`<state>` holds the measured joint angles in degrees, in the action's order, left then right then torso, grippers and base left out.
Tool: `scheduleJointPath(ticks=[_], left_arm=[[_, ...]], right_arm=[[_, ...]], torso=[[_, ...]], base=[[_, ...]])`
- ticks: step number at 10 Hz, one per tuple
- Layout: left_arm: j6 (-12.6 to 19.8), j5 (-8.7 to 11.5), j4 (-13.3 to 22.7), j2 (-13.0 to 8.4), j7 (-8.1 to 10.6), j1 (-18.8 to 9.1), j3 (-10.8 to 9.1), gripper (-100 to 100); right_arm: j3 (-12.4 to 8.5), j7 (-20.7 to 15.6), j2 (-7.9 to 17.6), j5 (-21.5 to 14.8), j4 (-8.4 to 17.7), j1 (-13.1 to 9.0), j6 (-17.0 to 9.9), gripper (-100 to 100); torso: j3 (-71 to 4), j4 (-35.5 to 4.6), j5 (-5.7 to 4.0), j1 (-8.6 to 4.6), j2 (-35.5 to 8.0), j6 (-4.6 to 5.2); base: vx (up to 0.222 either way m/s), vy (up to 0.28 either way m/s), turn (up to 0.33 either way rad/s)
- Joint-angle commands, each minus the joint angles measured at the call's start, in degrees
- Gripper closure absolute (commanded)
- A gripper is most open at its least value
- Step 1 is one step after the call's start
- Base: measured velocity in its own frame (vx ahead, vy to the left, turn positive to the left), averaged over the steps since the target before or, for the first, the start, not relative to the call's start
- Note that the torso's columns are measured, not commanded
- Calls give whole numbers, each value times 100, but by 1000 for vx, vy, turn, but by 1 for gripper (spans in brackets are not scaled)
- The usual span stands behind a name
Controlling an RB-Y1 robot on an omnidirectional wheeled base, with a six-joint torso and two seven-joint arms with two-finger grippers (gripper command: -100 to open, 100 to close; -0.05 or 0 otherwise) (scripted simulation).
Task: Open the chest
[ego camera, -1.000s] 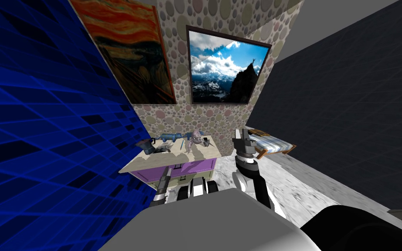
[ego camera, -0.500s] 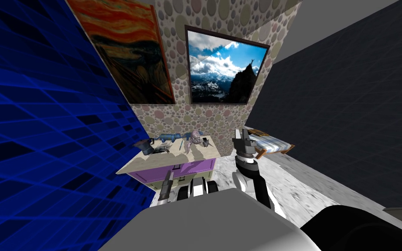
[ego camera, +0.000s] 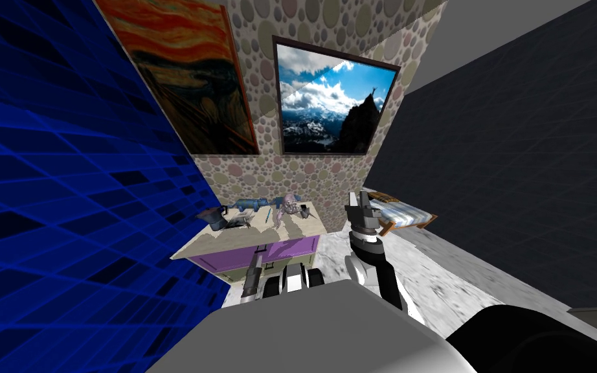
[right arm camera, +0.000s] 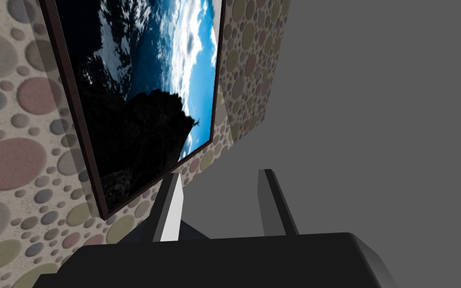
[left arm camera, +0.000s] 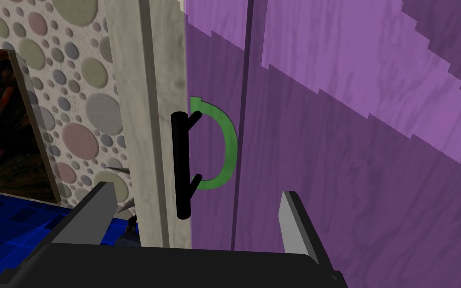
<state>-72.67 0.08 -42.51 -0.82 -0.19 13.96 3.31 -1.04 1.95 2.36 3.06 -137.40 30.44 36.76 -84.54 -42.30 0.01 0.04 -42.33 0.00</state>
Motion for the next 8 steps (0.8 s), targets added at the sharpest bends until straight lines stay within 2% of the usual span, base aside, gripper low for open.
scheduleJointPath(ticks=[1, 3, 4, 5, 7, 8], left_arm=[[346, 21, -70, -6, -5, -262, -44, -100], [556, 29, -170, -9, -7, -379, -63, -100], [459, 24, -103, 7, -20, -351, -55, -100], [276, 19, -37, -5, -4, -223, -38, 100], [-4, 8, 95, -1, -1, -66, -12, 100], [-4, 8, 95, -1, -1, -66, -12, 100]], right_arm=[[0, 0, 0, 0, 0, 0, 0, 0], [0, 0, 0, 0, 0, 0, 0, 0], [0, 0, 0, 0, 0, 0, 0, 0], [0, 0, 0, 0, 0, 0, 0, 0], [0, 0, 0, 0, 0, 0, 0, 0], [0, 0, 0, 0, 0, 0, 0, 0]], torso=[[2, 0, 0, -2, -2, 0], [-1, 1, -1, -6, 3, 0], [-4, 3, -2, -6, 7, -1], [-6, 4, -1, -5, 11, -1], [-12, 24, 15, 10, 42, 8], [-23, 19, 11, 12, 45, 4]], base=[[-37, 0, 14], [-29, -3, 14], [-10, -2, 0], [20, 4, -27], [31, 4, -17], [22, -1, -11]])
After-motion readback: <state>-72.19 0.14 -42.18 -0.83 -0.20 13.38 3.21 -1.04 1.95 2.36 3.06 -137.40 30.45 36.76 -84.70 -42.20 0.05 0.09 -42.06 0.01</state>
